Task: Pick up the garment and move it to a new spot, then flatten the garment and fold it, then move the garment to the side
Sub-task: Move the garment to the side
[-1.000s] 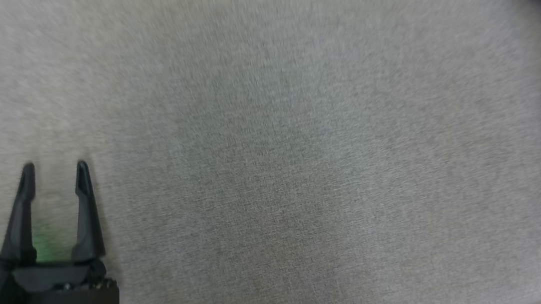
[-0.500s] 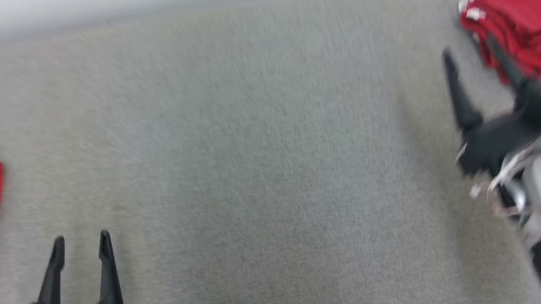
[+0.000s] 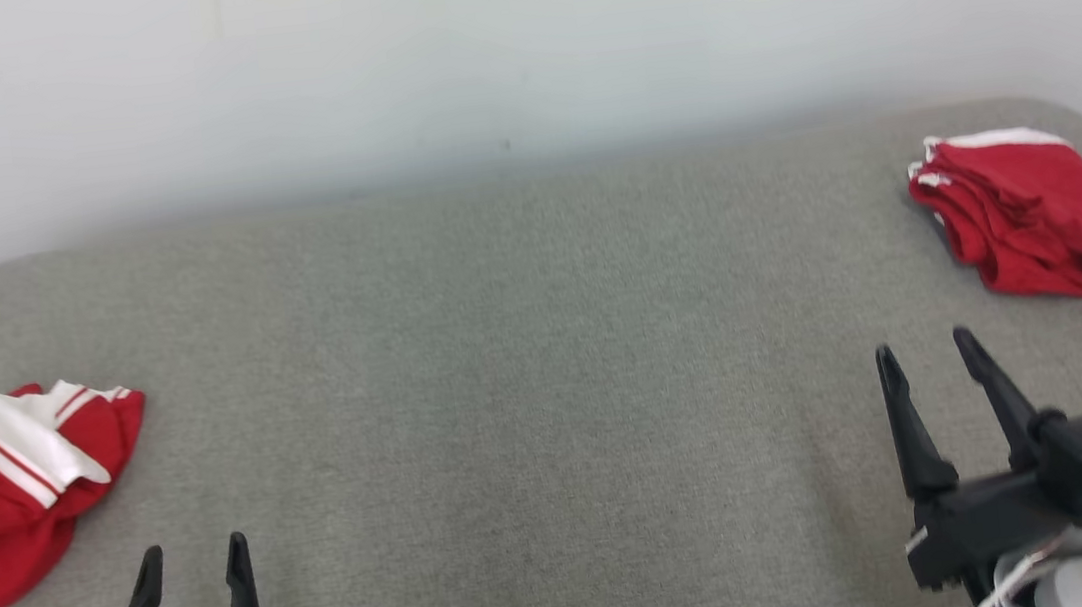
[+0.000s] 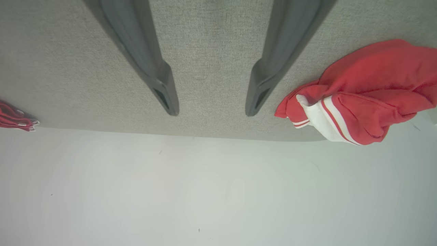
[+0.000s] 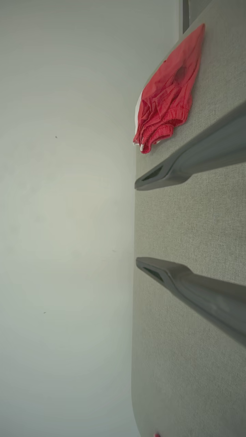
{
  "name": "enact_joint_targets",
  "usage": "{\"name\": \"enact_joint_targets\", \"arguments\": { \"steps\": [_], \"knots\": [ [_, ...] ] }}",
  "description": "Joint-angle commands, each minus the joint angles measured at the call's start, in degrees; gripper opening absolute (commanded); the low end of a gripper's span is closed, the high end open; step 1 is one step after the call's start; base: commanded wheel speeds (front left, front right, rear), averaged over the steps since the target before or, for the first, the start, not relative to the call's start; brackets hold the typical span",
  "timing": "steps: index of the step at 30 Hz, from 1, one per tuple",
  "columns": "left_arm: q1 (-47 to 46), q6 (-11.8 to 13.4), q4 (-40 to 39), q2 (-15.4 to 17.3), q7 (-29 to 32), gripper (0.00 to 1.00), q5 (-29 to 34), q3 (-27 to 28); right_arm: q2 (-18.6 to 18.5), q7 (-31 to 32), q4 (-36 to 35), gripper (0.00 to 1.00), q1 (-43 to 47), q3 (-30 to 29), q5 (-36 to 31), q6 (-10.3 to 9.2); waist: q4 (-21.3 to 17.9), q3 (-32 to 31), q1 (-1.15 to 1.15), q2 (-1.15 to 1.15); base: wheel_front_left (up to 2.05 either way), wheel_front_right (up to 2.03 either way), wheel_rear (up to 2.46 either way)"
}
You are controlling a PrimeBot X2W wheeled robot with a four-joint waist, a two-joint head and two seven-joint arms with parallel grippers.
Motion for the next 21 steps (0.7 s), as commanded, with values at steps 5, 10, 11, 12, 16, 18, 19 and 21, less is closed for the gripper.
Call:
{"name": "enact_joint_targets", "arguments": {
  "steps": [5, 10, 11, 12, 16, 18, 19, 21],
  "knots": [
    [0.04, 0.18, 1.56, 0.34, -0.02, 1.0, 0.54, -0.82, 2.08, 0.71, -4.28, 1.0, 6.69, -1.58, 0.42, -0.17, 2.29, -3.42, 0.02, 0.01, 0.0, 0.0, 0.0],
    [0.01, 0.18, 2.86, 0.78, -0.02, 1.0, -0.08, -1.17, 3.8, 1.04, -7.09, 1.0, 11.56, -3.27, 0.48, -0.17, 3.07, -3.97, 0.02, 0.01, 0.0, 0.0, 0.0],
    [0.17, 0.17, 3.07, 0.87, -0.02, 1.0, -0.16, -1.21, 3.96, 0.97, -7.44, 1.0, 12.09, -3.42, 0.36, -0.17, 3.09, -3.99, 0.02, 0.01, 0.0, 0.0, 0.0],
    [0.36, 0.17, 3.24, 0.95, -0.02, 1.0, -0.24, -1.15, 4.1, 1.06, -7.64, 1.0, 12.52, -3.57, 0.2, -0.17, 3.05, -4.01, 0.02, 0.01, 0.0, 0.0, 0.0],
    [0.68, 0.17, 3.64, 0.98, -0.02, 1.0, -0.22, -1.64, 4.56, 1.58, -8.28, 1.0, 13.47, -3.93, -0.22, -0.17, 3.12, -4.2, 0.02, 0.01, 0.0, 0.0, 0.0],
    [0.66, 0.18, 3.77, 1.0, -0.02, 1.0, -0.2, -1.84, 4.73, 1.81, -8.63, 1.0, 13.77, -4.1, -0.17, -0.17, 3.2, -4.29, 0.02, 0.01, 0.0, 0.0, 0.0],
    [0.6, 0.18, 3.81, 1.02, -0.02, 1.0, -0.25, -1.91, 4.79, 1.91, -8.73, 1.0, 13.92, -4.15, -0.15, -0.17, 3.23, -4.32, 0.02, 0.01, 0.0, 0.0, 0.0],
    [0.41, 0.17, 3.85, 1.03, -0.02, 1.0, -0.32, -2.04, 4.91, 1.97, -8.88, 1.0, 14.14, -4.34, -0.12, -0.17, 3.32, -4.38, 0.02, 0.01, 0.0, 0.0, 0.0]
  ]
}}
